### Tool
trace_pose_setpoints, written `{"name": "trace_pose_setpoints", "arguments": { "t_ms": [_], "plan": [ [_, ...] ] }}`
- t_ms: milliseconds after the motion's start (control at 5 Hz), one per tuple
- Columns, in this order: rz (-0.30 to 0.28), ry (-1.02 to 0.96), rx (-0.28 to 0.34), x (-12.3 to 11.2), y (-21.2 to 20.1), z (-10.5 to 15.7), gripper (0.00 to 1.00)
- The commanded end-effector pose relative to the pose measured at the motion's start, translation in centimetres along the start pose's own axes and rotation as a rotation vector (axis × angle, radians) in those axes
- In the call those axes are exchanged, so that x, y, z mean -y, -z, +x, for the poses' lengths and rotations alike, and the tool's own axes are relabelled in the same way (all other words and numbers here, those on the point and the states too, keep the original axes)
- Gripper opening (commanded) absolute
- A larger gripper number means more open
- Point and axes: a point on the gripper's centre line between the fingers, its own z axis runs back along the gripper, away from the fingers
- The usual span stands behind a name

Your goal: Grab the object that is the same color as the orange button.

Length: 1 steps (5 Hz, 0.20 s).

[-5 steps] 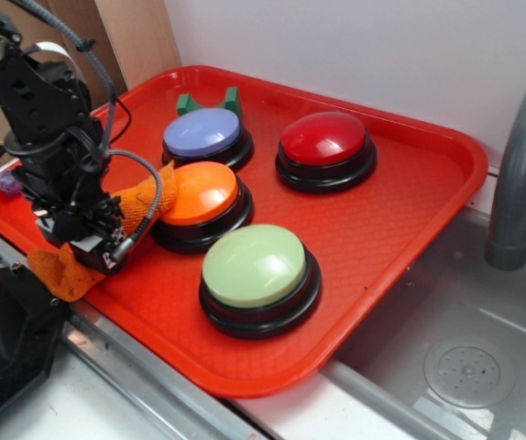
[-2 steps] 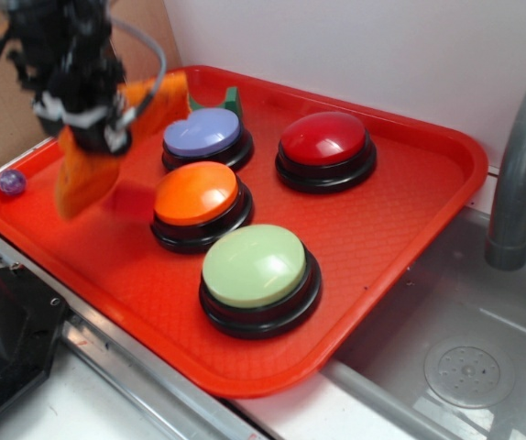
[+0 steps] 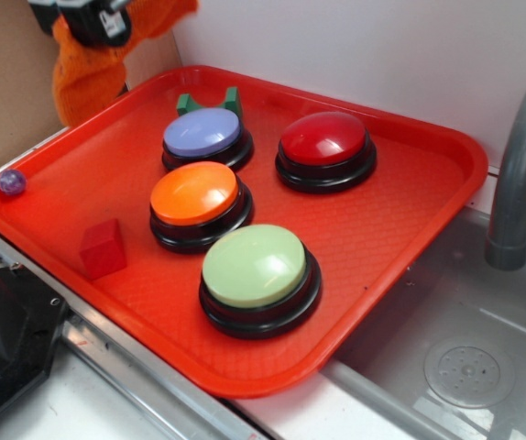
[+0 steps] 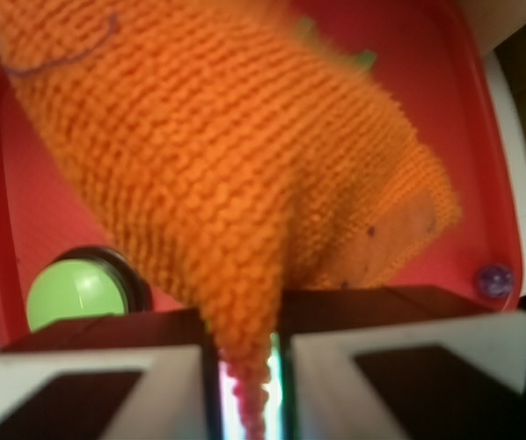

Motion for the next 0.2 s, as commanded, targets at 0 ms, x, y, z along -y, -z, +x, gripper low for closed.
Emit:
{"name": "trace_pose_setpoints", "arguments": {
  "t_ms": [0],
  "plan": [
    [0.033,0.025,-0.011,-0.56,0.18,-0.08,0.0]
  ]
}}
